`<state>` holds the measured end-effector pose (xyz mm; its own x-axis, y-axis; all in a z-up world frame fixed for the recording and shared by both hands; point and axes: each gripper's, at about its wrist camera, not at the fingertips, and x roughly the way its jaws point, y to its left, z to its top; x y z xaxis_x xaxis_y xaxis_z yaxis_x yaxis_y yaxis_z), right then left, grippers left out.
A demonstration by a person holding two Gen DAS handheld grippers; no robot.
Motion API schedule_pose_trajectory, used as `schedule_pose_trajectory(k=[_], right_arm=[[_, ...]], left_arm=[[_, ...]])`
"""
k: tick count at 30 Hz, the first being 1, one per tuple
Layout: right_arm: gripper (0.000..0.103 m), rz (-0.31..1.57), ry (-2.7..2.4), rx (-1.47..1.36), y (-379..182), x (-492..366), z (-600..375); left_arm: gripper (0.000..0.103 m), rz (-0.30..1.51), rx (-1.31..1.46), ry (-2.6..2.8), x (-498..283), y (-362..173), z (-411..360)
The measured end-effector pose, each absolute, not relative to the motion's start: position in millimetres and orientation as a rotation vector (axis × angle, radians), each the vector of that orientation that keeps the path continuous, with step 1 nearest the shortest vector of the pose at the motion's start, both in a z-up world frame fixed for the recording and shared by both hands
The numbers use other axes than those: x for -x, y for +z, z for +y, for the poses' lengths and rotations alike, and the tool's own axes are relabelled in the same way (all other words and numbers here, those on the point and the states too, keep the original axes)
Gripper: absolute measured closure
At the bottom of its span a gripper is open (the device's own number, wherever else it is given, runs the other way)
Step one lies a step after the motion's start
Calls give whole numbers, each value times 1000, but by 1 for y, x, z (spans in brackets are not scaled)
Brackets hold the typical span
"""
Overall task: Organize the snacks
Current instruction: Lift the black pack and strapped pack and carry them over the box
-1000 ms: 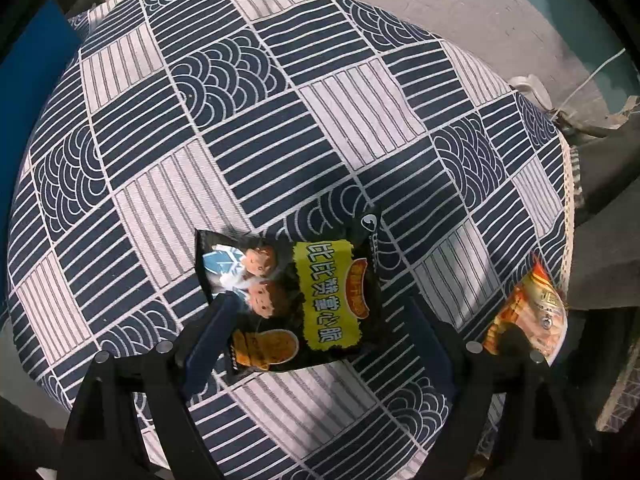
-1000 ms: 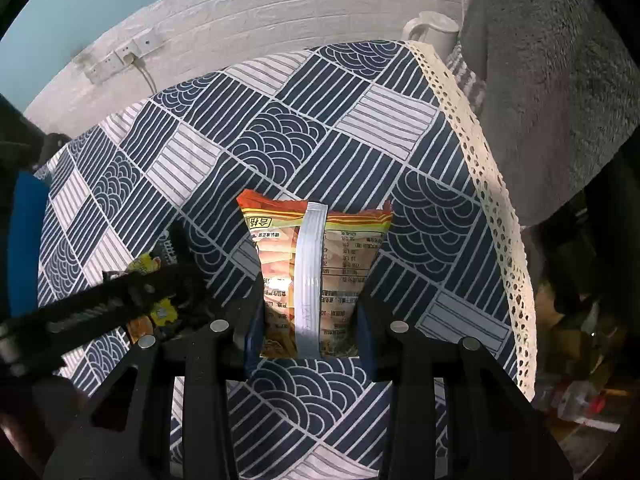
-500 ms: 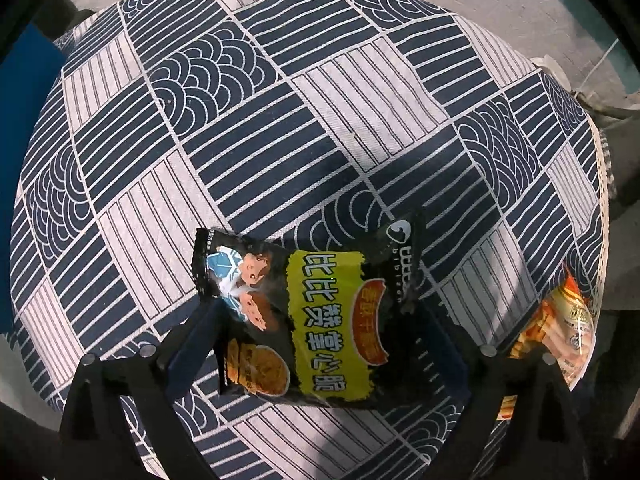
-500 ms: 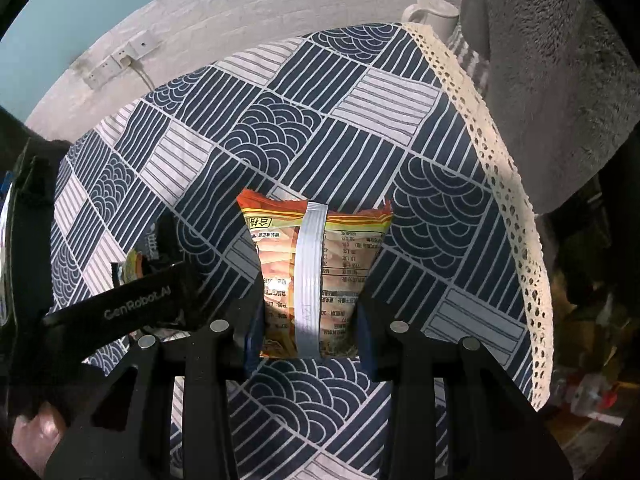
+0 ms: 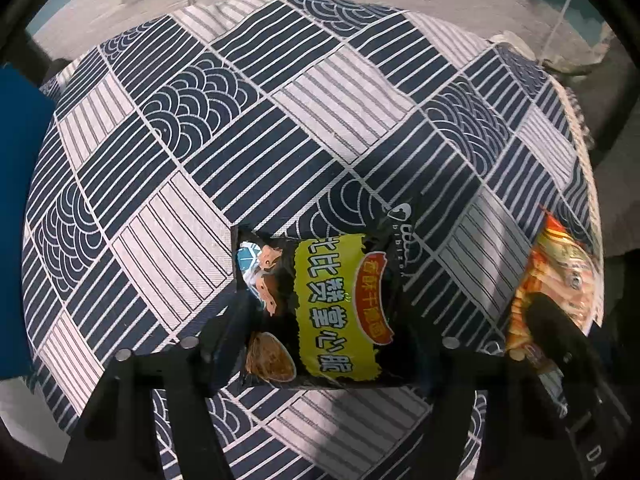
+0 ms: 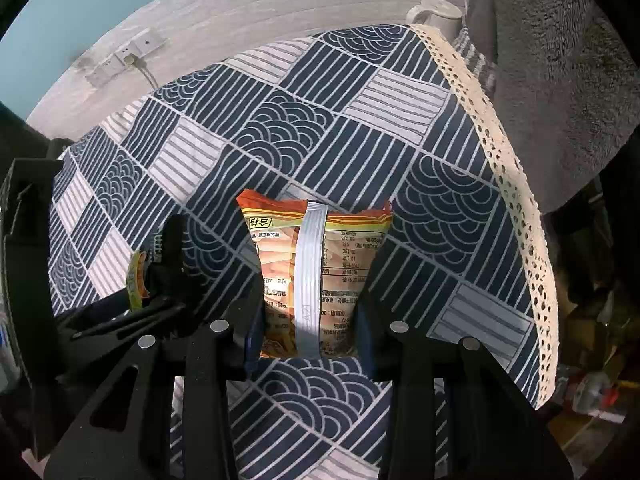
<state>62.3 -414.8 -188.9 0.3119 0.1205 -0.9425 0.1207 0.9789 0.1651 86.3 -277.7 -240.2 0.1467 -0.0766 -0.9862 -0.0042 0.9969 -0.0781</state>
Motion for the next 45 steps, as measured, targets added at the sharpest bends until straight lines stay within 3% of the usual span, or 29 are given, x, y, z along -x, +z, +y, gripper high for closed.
schedule_pose_trajectory(k=[8, 23, 45], right_arm=[[66, 1236, 24, -207, -177, -55, -395], [66, 1177, 97, -126, -142, -43, -335], [66, 1041, 334, 4, -47, -62, -175]], left_arm=[[45, 1403, 69, -101, -82, -225, -260], [45, 1305, -1, -129, -67, -175, -197], [45, 1075, -17, -39, -45, -61, -12]])
